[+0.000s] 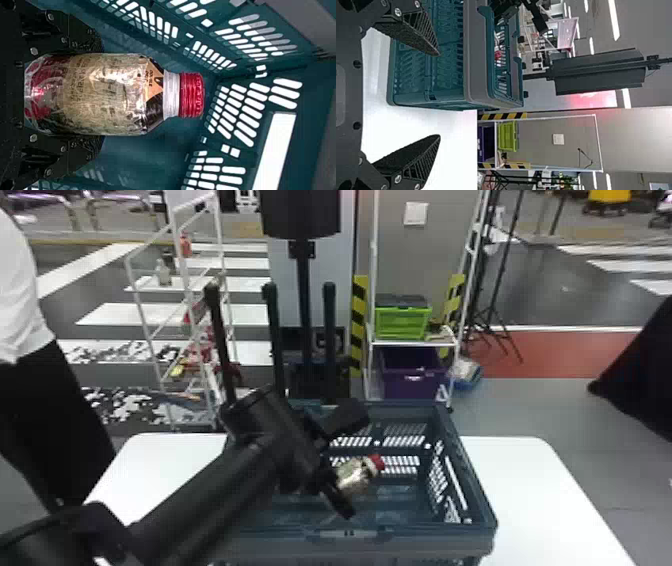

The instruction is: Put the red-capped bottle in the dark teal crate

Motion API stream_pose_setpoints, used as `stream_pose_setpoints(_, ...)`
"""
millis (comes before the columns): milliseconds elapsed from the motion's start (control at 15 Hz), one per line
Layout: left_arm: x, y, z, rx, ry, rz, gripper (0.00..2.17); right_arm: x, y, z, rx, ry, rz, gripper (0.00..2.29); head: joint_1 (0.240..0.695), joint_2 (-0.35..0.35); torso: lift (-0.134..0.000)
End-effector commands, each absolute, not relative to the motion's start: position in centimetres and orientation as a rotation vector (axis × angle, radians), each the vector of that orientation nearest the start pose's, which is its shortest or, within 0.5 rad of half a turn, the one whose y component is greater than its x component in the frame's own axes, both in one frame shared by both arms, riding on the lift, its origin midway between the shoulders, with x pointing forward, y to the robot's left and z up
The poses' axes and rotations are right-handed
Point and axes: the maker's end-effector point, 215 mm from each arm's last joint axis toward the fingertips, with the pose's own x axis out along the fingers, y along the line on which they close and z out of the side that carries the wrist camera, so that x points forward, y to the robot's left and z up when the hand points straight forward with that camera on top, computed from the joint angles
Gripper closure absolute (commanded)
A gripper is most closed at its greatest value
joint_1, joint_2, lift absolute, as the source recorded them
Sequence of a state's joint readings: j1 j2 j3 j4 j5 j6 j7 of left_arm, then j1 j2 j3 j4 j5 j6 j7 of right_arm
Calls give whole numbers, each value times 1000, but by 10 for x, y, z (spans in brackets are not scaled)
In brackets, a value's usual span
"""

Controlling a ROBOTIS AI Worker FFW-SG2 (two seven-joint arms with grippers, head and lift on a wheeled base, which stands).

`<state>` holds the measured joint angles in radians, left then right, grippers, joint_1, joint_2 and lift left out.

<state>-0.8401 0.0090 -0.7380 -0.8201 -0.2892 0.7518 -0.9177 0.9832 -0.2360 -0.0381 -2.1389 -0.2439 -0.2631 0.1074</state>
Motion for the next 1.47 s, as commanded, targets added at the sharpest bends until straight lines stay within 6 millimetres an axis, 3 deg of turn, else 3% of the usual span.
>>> stream_pose_setpoints(0, 593, 28, -476, 699, 969, -989, 1838, 289, -236, -378, 65, 147, 186, 151, 499, 0, 0)
stream_pose_setpoints(133, 588, 35, -486, 723, 995, -984, 1835, 287, -236, -375, 67, 137, 184, 151, 499, 0, 0)
stream_pose_setpoints(267, 582, 38, -495, 753, 1014, -984, 1700, 285, -237, -374, 69, 127, 180, 151, 499, 0, 0)
stream_pose_setpoints(333, 581, 38, -497, 755, 1015, -981, 1423, 284, -237, -374, 69, 127, 180, 151, 499, 0, 0)
stream_pose_setpoints(400, 579, 40, -502, 754, 1023, -965, 694, 283, -237, -372, 68, 119, 180, 151, 499, 0, 0)
stream_pose_setpoints(467, 580, 46, -505, 761, 1033, -927, 110, 283, -237, -370, 69, 113, 180, 151, 499, 0, 0)
stream_pose_setpoints(533, 581, 50, -507, 761, 1038, -907, 19, 282, -237, -369, 69, 110, 178, 151, 499, 0, 0)
stream_pose_setpoints(800, 598, 67, -488, 720, 1003, -791, 19, 280, -240, -368, 63, 108, 179, 151, 499, 0, 0)
stream_pose_setpoints(1000, 622, 82, -441, 626, 914, -663, 19, 281, -241, -365, 58, 106, 180, 151, 499, 0, 0)
stream_pose_setpoints(1200, 632, 112, -396, 581, 867, -525, 19, 281, -245, -365, 62, 108, 174, 151, 499, 0, 0)
stream_pose_setpoints(1400, 621, 142, -354, 466, 788, -405, 22, 282, -245, -366, 58, 114, 178, 151, 499, 0, 0)
